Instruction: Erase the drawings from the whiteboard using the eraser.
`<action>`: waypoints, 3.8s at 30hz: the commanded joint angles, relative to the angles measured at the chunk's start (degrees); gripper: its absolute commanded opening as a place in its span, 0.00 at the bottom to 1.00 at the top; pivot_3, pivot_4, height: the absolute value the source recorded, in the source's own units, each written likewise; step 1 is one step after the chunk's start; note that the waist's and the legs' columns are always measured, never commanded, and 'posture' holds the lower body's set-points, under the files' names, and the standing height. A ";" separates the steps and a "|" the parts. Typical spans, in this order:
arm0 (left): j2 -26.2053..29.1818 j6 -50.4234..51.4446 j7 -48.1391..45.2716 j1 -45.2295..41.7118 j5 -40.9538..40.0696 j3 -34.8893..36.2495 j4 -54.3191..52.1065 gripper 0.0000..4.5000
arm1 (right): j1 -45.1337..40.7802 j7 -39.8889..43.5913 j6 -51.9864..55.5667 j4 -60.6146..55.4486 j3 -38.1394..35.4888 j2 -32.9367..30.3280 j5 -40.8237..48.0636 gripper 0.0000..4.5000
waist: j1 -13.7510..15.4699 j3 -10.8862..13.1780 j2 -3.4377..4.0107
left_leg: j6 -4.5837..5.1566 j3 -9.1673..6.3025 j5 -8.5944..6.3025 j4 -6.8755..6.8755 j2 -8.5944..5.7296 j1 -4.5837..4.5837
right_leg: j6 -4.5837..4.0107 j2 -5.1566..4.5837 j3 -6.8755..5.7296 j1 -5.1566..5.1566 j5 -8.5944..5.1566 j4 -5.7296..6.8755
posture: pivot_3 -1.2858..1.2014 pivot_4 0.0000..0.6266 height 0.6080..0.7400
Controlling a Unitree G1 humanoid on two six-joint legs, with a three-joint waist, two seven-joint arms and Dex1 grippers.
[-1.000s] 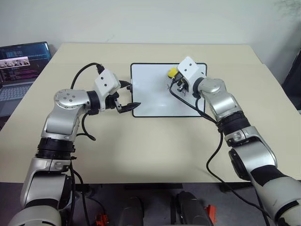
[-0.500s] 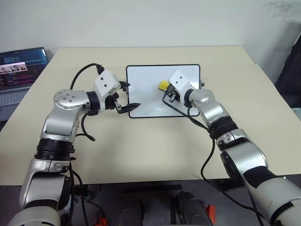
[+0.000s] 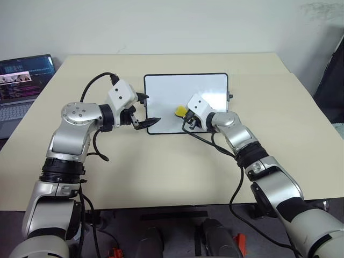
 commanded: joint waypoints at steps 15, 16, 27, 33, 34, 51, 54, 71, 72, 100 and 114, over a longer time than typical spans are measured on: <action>0.40 -0.75 0.42 -0.93 -0.18 1.08 -1.85 1.00 | -0.45 -4.90 -1.16 4.42 -2.33 -1.25 -1.43 0.25 | 0.13 -0.02 -0.04 | -0.02 -0.01 0.03 -0.01 0.00 -0.03 | 0.01 -0.01 -0.01 0.00 0.00 -0.04 | 0.52 0.24 1.00; 0.40 -0.73 0.40 -0.93 -0.21 1.09 -1.85 1.00 | 0.68 -3.08 -0.59 3.14 -1.60 -1.30 -1.54 0.25 | 0.11 -0.03 -0.04 | -0.02 -0.01 0.03 -0.01 0.00 -0.03 | 0.01 0.00 -0.01 0.00 -0.01 -0.04 | 0.52 0.24 1.00; 0.50 -0.62 0.43 -0.82 -0.20 1.18 -1.83 1.00 | 8.29 3.46 6.01 -6.13 -0.44 -0.64 -0.61 0.25 | -0.12 -0.05 -0.07 | -0.02 0.02 0.04 0.00 0.24 0.06 | 0.17 0.25 0.02 0.01 -0.10 -0.02 | 0.52 0.24 1.00; 0.67 -0.84 0.35 -1.08 -0.10 1.27 -1.24 1.00 | 6.25 5.47 8.25 -12.09 -2.91 -2.35 1.90 0.25 | 0.13 -0.04 -0.06 | -0.03 0.03 0.05 0.00 0.39 0.02 | 0.13 0.39 0.00 -0.02 -0.08 -0.04 | 0.52 0.24 1.00; 0.68 -0.84 0.37 -1.08 -0.07 1.25 -1.24 1.00 | 6.37 6.74 8.89 -14.70 -3.07 -3.02 2.67 0.25 | 0.16 -0.04 -0.06 | -0.03 0.03 0.05 -0.01 0.39 0.00 | 0.13 0.39 -0.01 -0.04 -0.08 -0.06 | 0.52 0.24 1.00; -1.04 -1.75 3.27 3.46 -1.34 2.73 -2.22 1.00 | 19.71 17.79 14.88 -45.92 -15.76 -25.89 13.46 0.25 | 1.57 0.08 -0.10 | -0.18 0.12 -0.10 -0.21 0.48 -0.17 | -0.06 0.38 -0.09 -0.16 -0.29 -0.32 | 0.52 0.24 1.00; -0.88 -1.40 3.15 2.92 -1.70 2.96 -2.44 1.00 | 20.60 17.46 14.61 -45.93 -17.49 -28.13 14.46 0.25 | 1.63 0.09 -0.11 | -0.18 0.13 -0.10 -0.21 0.48 -0.17 | -0.05 0.38 -0.09 -0.16 -0.29 -0.33 | 0.52 0.24 1.00; 0.46 -1.08 3.42 2.63 -2.31 3.63 -3.11 1.00 | 23.66 19.55 14.82 -42.57 -16.96 -33.88 15.25 0.25 | 1.75 0.10 -0.13 | -0.18 0.16 -0.10 -0.22 0.49 -0.18 | -0.06 0.38 -0.06 -0.16 -0.30 -0.38 | 0.52 0.24 1.00; 0.45 -1.06 3.45 2.62 -2.30 3.62 -3.11 1.00 | 23.97 19.89 15.27 -42.64 -16.78 -34.33 15.33 0.25 | 1.76 0.10 -0.13 | -0.18 0.17 -0.10 -0.22 0.49 -0.18 | -0.06 0.38 -0.06 -0.16 -0.30 -0.39 | 0.52 0.24 1.00; 0.22 -1.92 3.44 1.62 -1.65 3.19 -2.26 1.00 | 23.18 18.22 15.39 -42.48 -16.51 -33.88 15.65 0.25 | 1.73 0.12 -0.15 | -0.19 0.20 -0.10 -0.21 0.49 -0.17 | -0.05 0.38 -0.04 -0.15 -0.31 -0.39 | 0.52 0.24 1.00; 0.26 -1.97 3.38 1.33 -1.58 3.15 -2.00 1.00 | 22.06 17.66 16.10 -43.48 -16.19 -32.05 15.93 0.25 | 1.74 0.12 -0.15 | -0.19 0.19 -0.10 -0.21 0.49 -0.17 | -0.05 0.38 -0.04 -0.15 -0.31 -0.39 | 0.52 0.24 1.00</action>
